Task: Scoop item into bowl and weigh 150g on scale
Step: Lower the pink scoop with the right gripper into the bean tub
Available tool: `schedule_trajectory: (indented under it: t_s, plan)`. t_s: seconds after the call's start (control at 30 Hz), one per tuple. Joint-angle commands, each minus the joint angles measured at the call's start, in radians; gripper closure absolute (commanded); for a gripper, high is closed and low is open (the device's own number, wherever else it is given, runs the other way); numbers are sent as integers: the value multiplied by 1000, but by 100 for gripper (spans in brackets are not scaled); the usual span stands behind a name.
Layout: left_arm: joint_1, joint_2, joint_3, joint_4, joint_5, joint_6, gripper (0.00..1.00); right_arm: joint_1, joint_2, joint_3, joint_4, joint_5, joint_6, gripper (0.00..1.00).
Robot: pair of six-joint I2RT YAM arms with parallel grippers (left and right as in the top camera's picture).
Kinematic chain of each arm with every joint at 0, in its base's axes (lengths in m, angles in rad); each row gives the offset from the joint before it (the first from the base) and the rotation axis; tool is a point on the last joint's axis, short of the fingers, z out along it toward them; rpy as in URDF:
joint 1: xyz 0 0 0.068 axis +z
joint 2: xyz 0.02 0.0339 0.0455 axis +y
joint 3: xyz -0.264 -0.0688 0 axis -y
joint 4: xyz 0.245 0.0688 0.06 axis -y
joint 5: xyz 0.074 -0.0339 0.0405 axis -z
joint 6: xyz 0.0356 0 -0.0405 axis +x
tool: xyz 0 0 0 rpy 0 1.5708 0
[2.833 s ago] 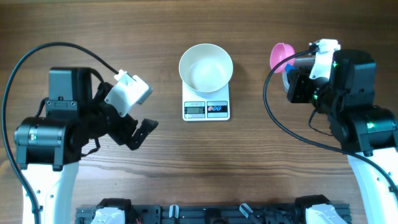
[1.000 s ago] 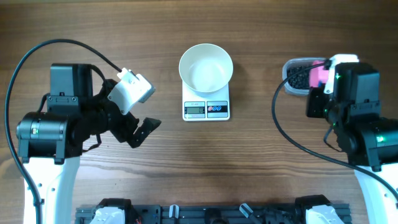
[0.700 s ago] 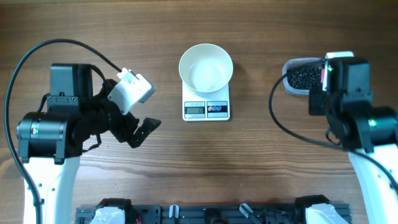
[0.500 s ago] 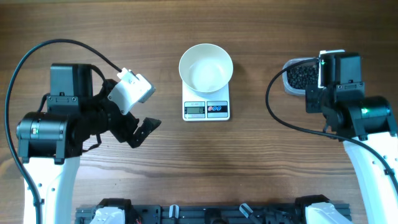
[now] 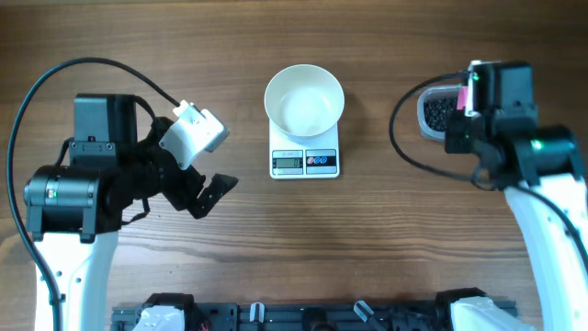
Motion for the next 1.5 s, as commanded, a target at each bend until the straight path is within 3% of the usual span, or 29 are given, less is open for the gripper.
schedule_trajectory:
  t_s: [0.0, 0.47, 1.33, 1.47]
  plan:
    - [6, 4, 19, -1, 8, 12, 0, -5, 98, 17, 3, -14, -19, 96]
    - [6, 4, 19, -1, 8, 12, 0, -16, 244, 16, 113, 120, -162, 96]
    - [6, 4, 19, -1, 8, 12, 0, -115, 411, 11, 206, 108, -244, 96]
    - [6, 4, 19, -1, 8, 12, 0, -116, 418, 11, 210, -8, -243, 96]
